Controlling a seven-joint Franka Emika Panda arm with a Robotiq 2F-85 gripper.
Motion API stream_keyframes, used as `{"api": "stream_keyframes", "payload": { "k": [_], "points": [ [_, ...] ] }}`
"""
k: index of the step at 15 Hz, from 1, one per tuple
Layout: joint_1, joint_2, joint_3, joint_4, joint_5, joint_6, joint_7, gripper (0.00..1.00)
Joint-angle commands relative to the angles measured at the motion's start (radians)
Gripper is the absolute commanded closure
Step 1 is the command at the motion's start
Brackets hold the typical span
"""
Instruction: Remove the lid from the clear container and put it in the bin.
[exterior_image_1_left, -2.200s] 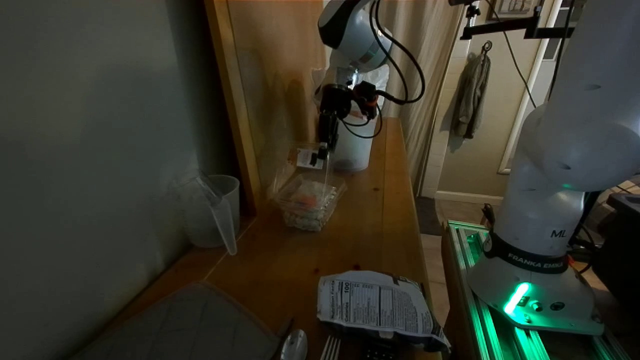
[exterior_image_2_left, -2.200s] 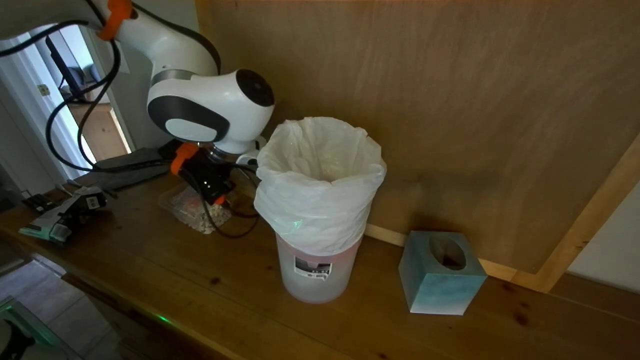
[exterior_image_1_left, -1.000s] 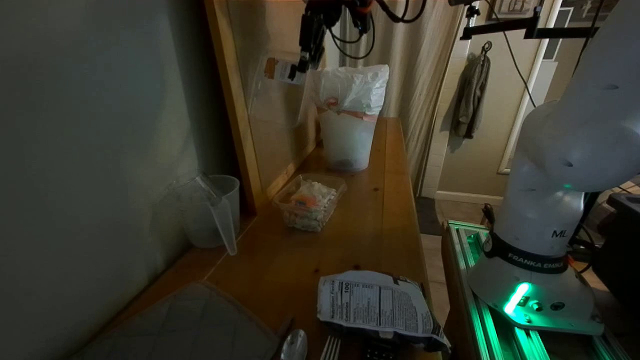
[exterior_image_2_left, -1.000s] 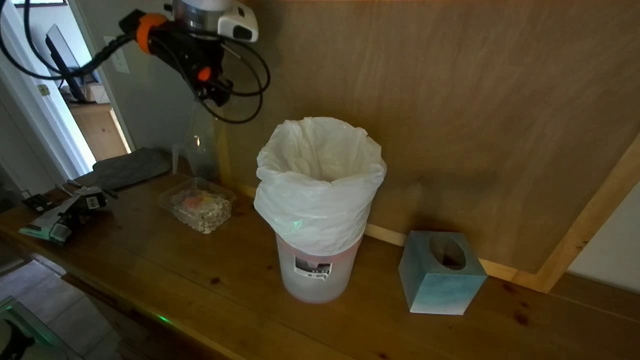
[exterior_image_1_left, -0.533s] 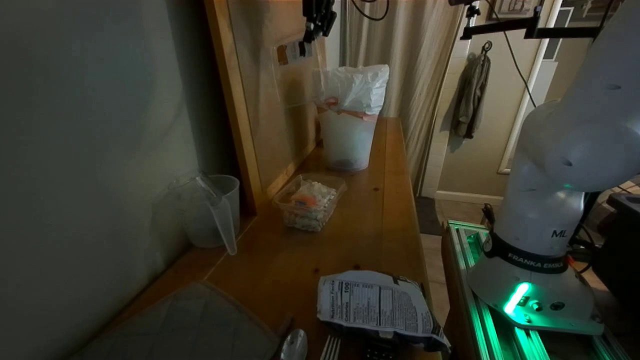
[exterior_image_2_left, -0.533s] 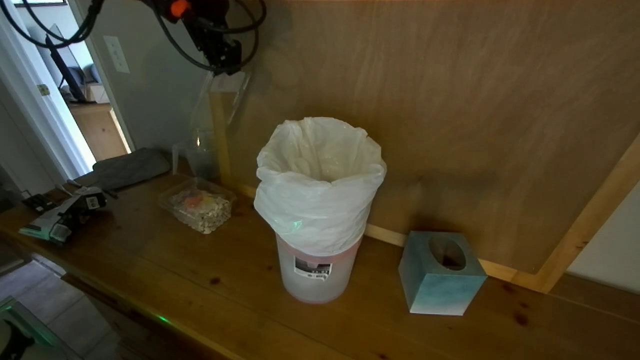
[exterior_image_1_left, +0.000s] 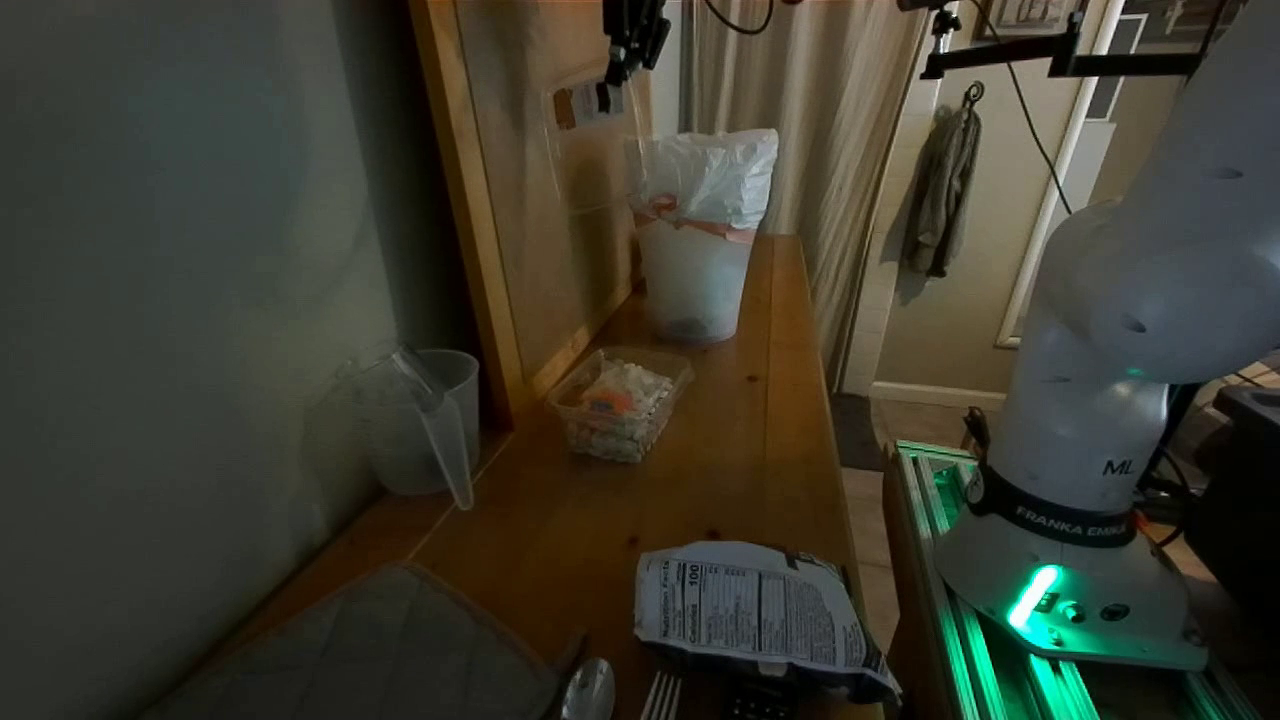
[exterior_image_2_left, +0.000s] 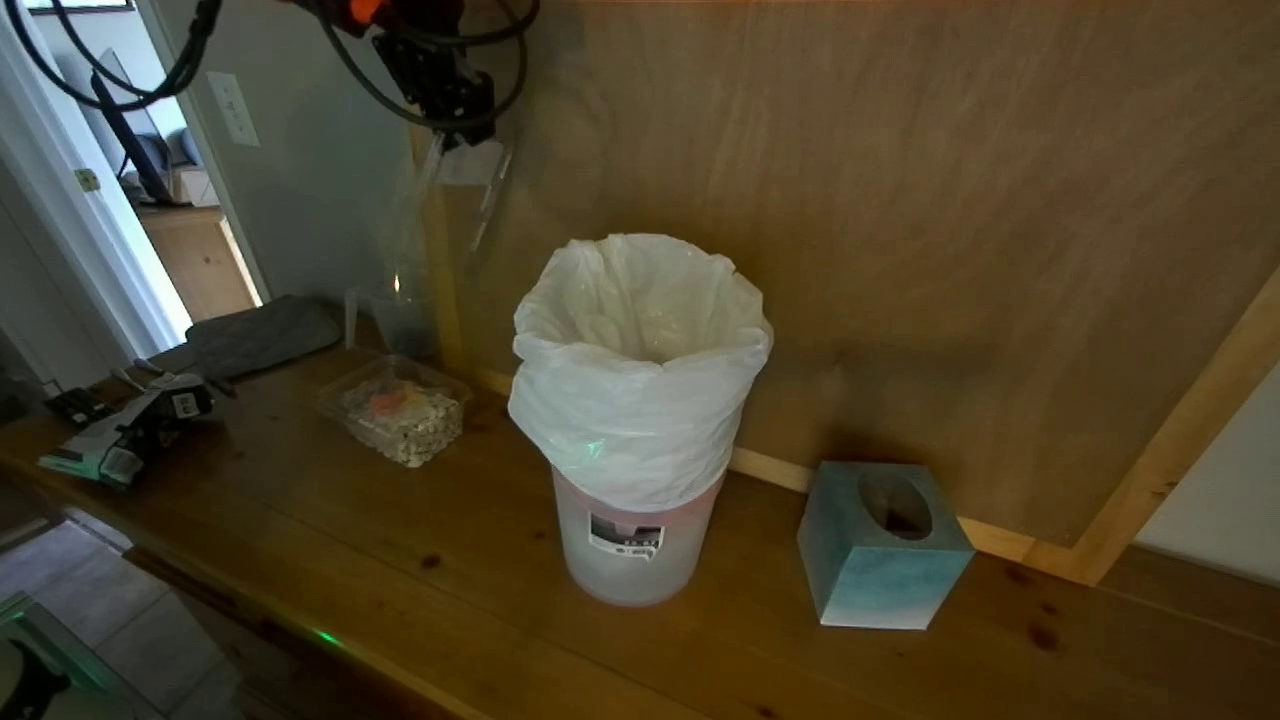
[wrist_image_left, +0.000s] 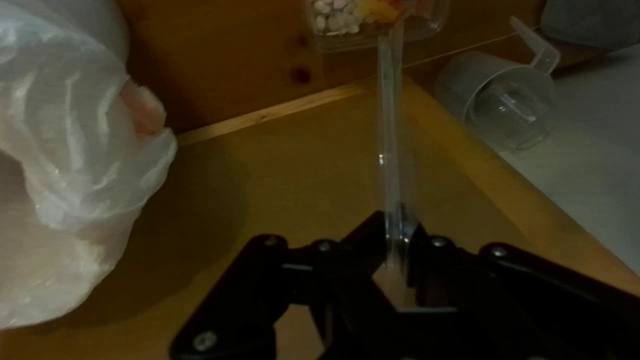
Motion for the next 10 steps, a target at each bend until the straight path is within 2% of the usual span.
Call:
{"api": "stream_keyframes", "payload": {
  "k": [1, 3, 10],
  "points": [
    [-0.009, -0.027, 0.016, 0.013, -0.156, 0.094, 0.020, 0.98],
    [-0.014, -0.042, 0.021, 0.020, -0.241, 0.145, 0.029, 0.98],
    [-0.046, -0.047, 0.018, 0.085, -0.425, 0.247, 0.090, 0.98]
  ]
}}
